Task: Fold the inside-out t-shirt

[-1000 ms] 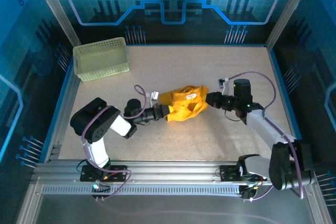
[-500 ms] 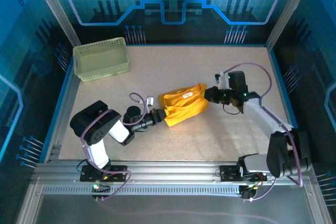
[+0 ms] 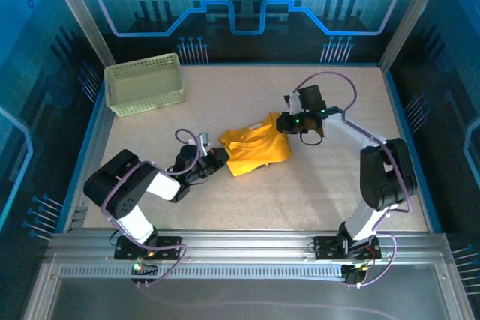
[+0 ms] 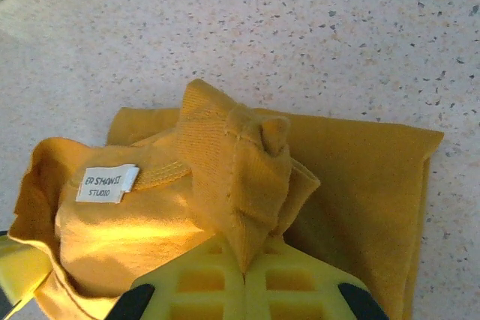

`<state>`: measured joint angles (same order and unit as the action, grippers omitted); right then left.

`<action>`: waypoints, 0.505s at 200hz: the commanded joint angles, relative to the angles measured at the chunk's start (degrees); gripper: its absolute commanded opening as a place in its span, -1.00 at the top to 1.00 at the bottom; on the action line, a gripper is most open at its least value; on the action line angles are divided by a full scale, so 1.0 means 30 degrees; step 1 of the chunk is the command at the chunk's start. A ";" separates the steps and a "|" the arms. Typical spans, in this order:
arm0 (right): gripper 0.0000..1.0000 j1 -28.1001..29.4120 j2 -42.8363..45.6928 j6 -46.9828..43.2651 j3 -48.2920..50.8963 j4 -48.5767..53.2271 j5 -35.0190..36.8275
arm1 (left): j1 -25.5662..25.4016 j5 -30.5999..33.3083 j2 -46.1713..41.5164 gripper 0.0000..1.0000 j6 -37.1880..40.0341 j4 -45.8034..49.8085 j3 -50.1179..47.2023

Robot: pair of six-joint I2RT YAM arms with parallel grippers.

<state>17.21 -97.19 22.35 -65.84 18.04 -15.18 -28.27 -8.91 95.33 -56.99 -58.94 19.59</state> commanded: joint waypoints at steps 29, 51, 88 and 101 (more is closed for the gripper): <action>1.00 0.0239 -0.0971 -0.0077 -0.0589 0.0670 0.2331 | 0.0070 0.0655 0.0847 0.91 0.0128 0.1815 0.1252; 1.00 0.0239 -0.1366 -0.0133 -0.0767 0.0603 0.2291 | 0.0072 0.0707 0.1007 0.82 0.0287 0.2298 0.1593; 0.67 0.0252 -0.1362 -0.0243 -0.1696 0.1360 0.2927 | 0.0310 0.1121 -0.0497 0.44 0.1222 0.4976 0.2027; 0.28 0.0264 -0.1067 -0.0214 -0.1895 0.1890 0.3689 | 0.0394 0.1926 -0.2067 0.25 0.2222 0.8306 0.2723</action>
<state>17.58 -100.99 22.31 -68.27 20.58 -8.97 -28.01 -7.38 96.36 -55.46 -49.12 24.36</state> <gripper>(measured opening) 0.174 0.282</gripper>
